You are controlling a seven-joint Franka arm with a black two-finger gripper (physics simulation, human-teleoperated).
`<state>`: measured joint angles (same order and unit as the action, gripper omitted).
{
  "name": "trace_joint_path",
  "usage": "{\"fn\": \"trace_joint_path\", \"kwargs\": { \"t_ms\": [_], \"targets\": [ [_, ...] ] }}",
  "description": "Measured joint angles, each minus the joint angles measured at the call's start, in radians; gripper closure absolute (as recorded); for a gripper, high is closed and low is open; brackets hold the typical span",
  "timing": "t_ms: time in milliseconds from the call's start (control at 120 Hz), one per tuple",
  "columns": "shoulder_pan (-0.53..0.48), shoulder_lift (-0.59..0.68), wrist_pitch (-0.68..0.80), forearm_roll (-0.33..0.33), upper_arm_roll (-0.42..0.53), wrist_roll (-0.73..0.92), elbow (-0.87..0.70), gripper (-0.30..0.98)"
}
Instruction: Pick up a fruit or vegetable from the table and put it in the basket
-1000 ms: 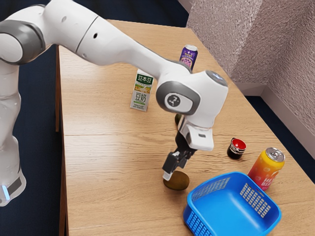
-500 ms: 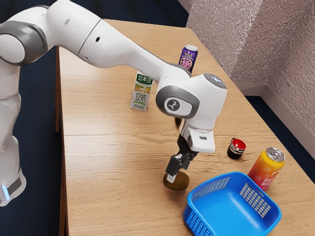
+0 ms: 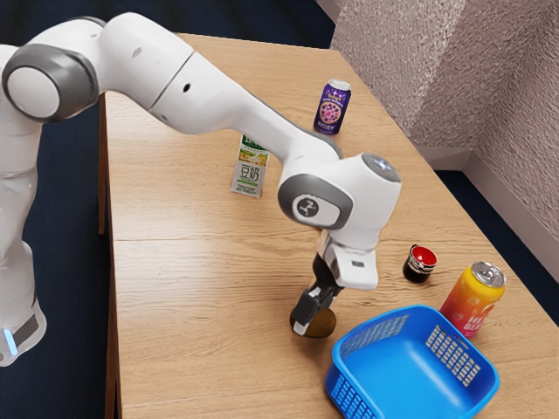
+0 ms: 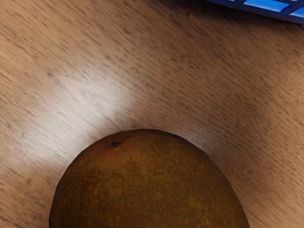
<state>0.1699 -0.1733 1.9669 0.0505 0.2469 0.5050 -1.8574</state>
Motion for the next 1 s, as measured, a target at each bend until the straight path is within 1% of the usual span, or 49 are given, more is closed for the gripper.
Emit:
{"fn": "trace_joint_path", "kwargs": {
  "t_ms": [167,333,383,450,508,567,625,683,742,800,850,925,1000],
  "targets": [
    [0.0,-0.007,0.016,-0.001,0.0,-0.005,-0.011,0.0],
    [0.0,-0.013,0.038,-0.022,0.0,-0.007,-0.017,0.33],
    [0.0,-0.013,0.044,-0.026,0.0,-0.009,-0.017,0.39],
    [0.0,0.008,0.043,-0.035,-0.001,-0.012,-0.008,0.44],
    [-0.001,0.051,0.008,-0.053,-0.007,-0.014,0.063,0.45],
    [0.001,0.067,-0.065,-0.083,-0.016,-0.015,0.222,0.46],
    [-0.007,0.072,-0.139,-0.105,-0.017,-0.015,0.34,0.42],
    [-0.034,0.045,-0.201,-0.114,0.043,-0.011,0.456,0.42],
    [-0.018,-0.006,-0.246,-0.118,0.121,-0.008,0.548,0.42],
    [-0.001,-0.06,-0.272,-0.119,0.18,-0.005,0.591,0.42],
    [0.003,-0.101,-0.281,-0.119,0.212,-0.002,0.604,0.43],
    [0.003,-0.147,-0.283,-0.119,0.229,0.001,0.61,0.43],
    [0.005,-0.167,-0.278,-0.119,0.234,0.003,0.612,0.43]
  ]
}}
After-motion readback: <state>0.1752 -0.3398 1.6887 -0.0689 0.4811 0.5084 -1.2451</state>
